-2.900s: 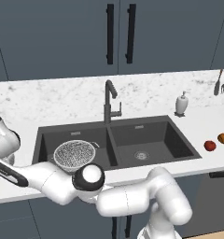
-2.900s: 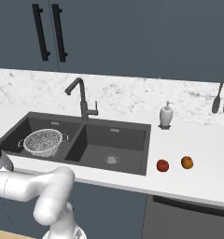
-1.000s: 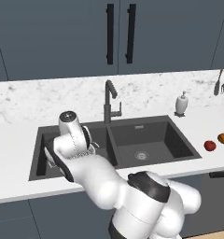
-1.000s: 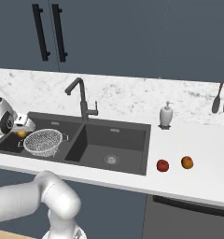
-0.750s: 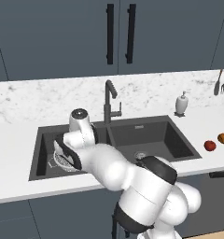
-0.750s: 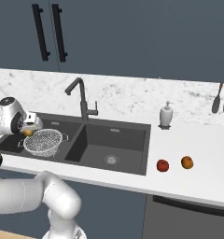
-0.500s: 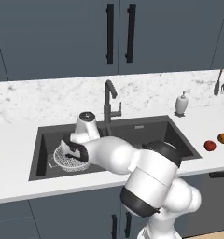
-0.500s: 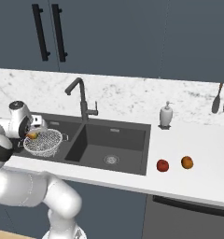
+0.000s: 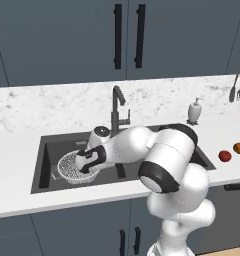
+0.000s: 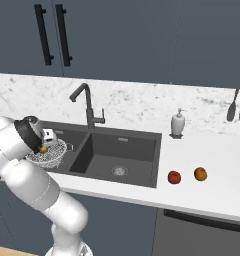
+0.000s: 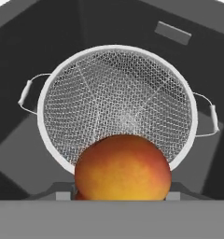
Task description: Put the colander in the sink, put the peach, peach, apple in the colander, and turn on the sink faucet and pour water over the colander.
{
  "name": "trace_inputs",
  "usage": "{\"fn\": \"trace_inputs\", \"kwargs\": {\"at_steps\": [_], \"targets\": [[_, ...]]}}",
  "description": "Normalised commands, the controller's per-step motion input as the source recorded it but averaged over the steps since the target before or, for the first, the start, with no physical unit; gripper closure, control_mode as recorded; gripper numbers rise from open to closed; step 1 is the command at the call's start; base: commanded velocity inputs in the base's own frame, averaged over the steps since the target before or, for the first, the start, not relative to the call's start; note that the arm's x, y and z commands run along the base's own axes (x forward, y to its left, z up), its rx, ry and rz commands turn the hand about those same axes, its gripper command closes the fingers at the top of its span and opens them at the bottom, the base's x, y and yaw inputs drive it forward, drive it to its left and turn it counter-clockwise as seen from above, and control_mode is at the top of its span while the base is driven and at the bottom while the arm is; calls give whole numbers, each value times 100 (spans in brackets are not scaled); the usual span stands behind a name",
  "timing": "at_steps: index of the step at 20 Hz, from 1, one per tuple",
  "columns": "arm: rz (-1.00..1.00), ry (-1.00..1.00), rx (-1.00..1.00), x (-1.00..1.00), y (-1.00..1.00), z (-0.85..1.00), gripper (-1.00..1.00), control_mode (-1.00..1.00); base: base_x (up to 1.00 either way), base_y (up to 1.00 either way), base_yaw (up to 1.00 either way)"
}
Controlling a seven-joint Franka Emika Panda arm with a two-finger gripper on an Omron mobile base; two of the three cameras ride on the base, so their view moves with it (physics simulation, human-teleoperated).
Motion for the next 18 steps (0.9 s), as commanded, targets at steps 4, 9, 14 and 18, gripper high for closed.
{"fn": "trace_inputs", "kwargs": {"at_steps": [4,9,14,18], "targets": [[0,2,-2,14,0,-21,100,-100,0,0,0],[0,6,-2,16,1,-9,100,-100,0,0,0],[0,9,-3,23,2,0,-100,-100,0,0,0],[0,16,-5,20,3,0,-100,-100,0,0,0]]}}
